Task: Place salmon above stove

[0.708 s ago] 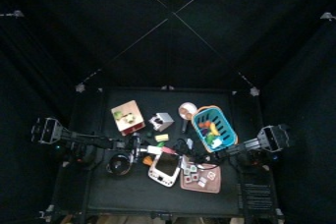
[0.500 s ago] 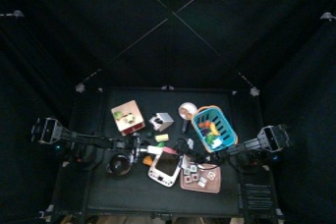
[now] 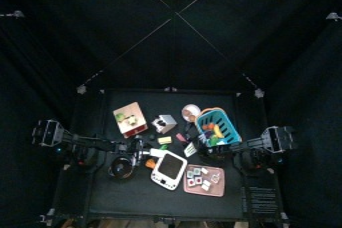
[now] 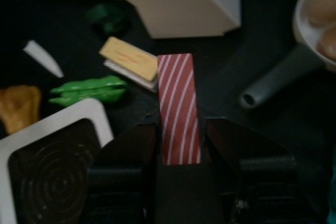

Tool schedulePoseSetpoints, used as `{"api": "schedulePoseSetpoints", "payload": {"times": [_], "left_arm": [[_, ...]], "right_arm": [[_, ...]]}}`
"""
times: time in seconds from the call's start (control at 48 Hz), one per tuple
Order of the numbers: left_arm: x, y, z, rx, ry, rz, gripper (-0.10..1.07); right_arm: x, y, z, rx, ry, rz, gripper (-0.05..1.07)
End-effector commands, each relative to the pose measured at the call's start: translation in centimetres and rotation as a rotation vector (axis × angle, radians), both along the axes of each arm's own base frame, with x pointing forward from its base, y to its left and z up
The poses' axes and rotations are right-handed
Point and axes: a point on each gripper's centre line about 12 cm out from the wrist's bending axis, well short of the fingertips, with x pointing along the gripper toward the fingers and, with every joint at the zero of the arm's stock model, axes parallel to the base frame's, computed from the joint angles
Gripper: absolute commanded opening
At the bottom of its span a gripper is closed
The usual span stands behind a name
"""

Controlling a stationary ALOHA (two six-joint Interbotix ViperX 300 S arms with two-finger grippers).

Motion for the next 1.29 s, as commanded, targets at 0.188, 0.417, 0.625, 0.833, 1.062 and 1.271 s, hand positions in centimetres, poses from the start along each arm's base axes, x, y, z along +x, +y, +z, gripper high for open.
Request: {"api": "schedulePoseSetpoints", "payload": {"times": [0.188,0.417,0.625,0.833,1.062,1.271], "left_arm": [[0.4,0.1,0.3,-0.007,-0.014,0.008,0.48],[0.4,0.0,0.3,-0.007,-0.014,0.007,0.48],[0.4,0.0,0.4,-0.007,-0.015,0.007,0.48],[0.5,0.0,0.4,-0.005,-0.017,0.005,0.48],[0.5,0.0,0.5,-0.006,-0.020,0.006,0.48],[0.5,0.0,0.5,-0.006,-0.020,0.006,0.48]], "right_arm": [[1.3,-0.5,0.1,0.019,-0.014,-0.028,0.48],[1.5,-0.2,0.2,0.022,-0.019,-0.013,0.54],[1.6,-0.1,0.3,0.028,-0.025,-0.006,0.64],[1.8,0.1,0.3,0.026,-0.029,0.013,0.67],[1.9,0.2,0.3,0.031,-0.031,0.019,0.67],[1.9,0.1,0.3,0.026,-0.031,0.023,0.70]]}}
